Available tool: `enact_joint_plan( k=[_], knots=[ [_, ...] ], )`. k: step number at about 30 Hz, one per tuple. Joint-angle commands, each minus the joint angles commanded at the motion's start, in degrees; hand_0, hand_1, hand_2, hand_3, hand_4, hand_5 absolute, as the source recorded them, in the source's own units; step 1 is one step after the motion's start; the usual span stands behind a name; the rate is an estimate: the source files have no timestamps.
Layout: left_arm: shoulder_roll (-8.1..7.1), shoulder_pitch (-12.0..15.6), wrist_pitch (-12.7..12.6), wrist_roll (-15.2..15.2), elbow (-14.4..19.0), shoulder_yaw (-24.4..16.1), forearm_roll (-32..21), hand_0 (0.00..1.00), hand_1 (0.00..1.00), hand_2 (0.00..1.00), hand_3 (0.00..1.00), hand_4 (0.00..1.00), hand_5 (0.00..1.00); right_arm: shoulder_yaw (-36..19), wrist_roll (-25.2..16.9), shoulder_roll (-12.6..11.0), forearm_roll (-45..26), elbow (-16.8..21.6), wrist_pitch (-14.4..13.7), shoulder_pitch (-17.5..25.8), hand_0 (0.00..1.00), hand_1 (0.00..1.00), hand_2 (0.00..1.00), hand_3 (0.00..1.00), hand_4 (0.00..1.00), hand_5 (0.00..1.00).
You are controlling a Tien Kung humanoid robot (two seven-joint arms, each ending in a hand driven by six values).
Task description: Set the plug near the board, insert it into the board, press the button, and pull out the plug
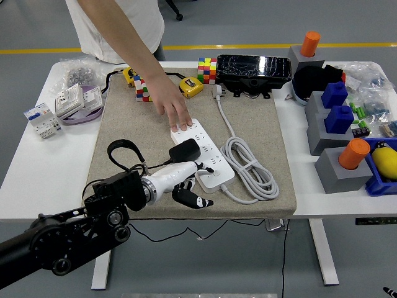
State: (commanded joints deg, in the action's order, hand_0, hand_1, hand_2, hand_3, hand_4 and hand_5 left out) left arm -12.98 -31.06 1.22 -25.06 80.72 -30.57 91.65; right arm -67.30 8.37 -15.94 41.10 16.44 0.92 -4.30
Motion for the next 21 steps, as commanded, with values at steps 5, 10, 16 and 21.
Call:
enact_joint_plan(
  k=[5, 10, 16, 21],
  knots=[
    [0.68, -0.36, -0.41, 0.53, -0.71, 0.42, -0.33, 0.077, 0.074, 0.133, 0.895, 0.837, 0.304, -0.23, 0.0, 0.09, 0.02, 0.0, -0.01, -0.02, 0.573, 0.629, 0.6, 0.536, 0.88, 0.41],
    [1.3, -0.74, -0.38, 0.48, -1.66, 0.4, -0.29, 0.077, 0.074, 0.133, 0.895, 0.837, 0.304, -0.35, 0.02, 0.01, 0.08, 0.01, -0.02, 0.02, 0.573, 0.629, 0.6, 0.536, 0.88, 0.41],
    [1.6, -0.71, 0.26, -0.46, -2.94, 0.78, 0.14, 0.077, 0.073, 0.133, 0.891, 0.833, 0.302, -0.52, 0.0, 0.06, 0.12, 0.04, -0.03, 0.12, 0.573, 0.629, 0.6, 0.537, 0.88, 0.411],
    [1.54, -0.64, 1.28, -1.52, -2.91, 0.81, -0.17, 0.077, 0.072, 0.132, 0.881, 0.829, 0.298, -0.57, 0.01, 0.1, 0.16, 0.0, -0.04, 0.19, 0.573, 0.629, 0.602, 0.537, 0.88, 0.41]
  ],
)
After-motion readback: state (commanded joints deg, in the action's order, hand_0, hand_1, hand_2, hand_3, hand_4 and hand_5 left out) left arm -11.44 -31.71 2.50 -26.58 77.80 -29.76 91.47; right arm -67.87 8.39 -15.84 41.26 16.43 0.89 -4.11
